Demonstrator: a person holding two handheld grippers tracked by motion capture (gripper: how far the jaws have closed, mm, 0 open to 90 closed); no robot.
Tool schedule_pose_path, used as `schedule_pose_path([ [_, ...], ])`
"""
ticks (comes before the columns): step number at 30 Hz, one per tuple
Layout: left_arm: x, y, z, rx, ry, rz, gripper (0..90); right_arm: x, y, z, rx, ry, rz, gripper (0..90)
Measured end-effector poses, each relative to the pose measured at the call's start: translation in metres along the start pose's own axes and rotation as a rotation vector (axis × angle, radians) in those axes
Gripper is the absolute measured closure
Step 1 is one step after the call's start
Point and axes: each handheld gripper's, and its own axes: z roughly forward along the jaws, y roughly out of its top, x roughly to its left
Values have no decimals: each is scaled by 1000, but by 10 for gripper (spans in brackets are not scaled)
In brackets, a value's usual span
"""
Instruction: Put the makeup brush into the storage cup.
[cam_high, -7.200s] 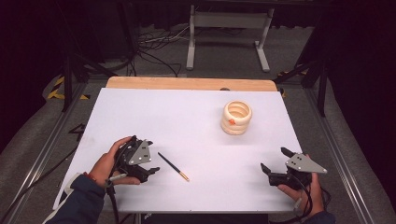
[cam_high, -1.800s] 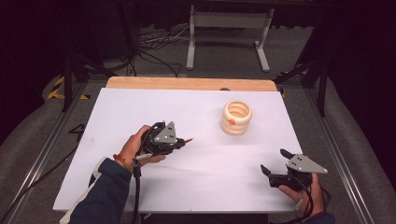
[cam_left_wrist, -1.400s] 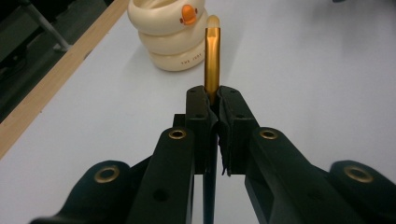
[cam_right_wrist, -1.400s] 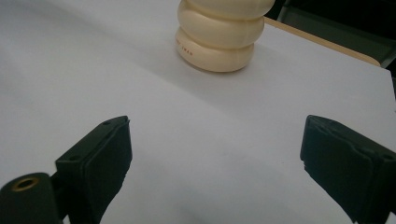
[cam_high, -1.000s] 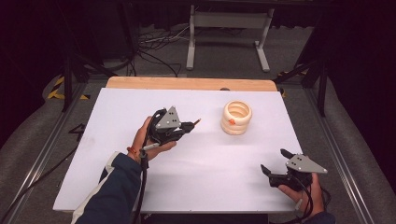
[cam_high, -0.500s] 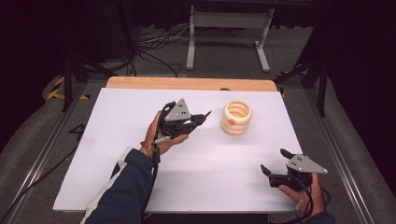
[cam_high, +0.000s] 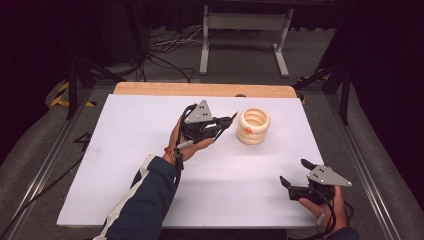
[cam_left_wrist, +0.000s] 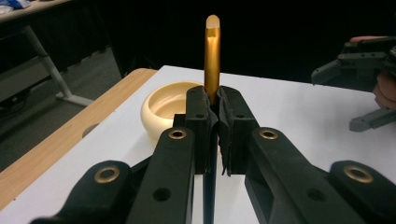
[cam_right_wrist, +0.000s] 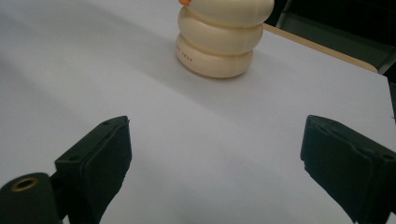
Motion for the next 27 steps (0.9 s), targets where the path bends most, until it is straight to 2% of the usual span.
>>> schedule_pose_path([
  [2, 1, 1, 2, -8, 1, -3, 836, 0, 0, 0, -1, 3, 2, 94],
  [4, 2, 4, 4, -21, -15, -8, 836, 0, 0, 0, -3, 2, 1, 93],
  [7, 2, 9, 9, -37, -11, -19, 836, 0, 0, 0, -3, -1, -1, 87],
  [13, 4, 19, 17, -60, -10, 4, 836, -2, 2, 0, -10, 1, 3, 74],
  [21, 8, 33, 28, -97, -9, 2, 836, -2, 1, -2, -10, -9, -5, 71],
  [24, 9, 39, 32, -129, -10, -11, 836, -2, 1, -3, -13, -11, -2, 71],
  [27, 7, 42, 38, -129, -15, -6, 836, -2, 1, -2, -10, -9, -4, 71],
])
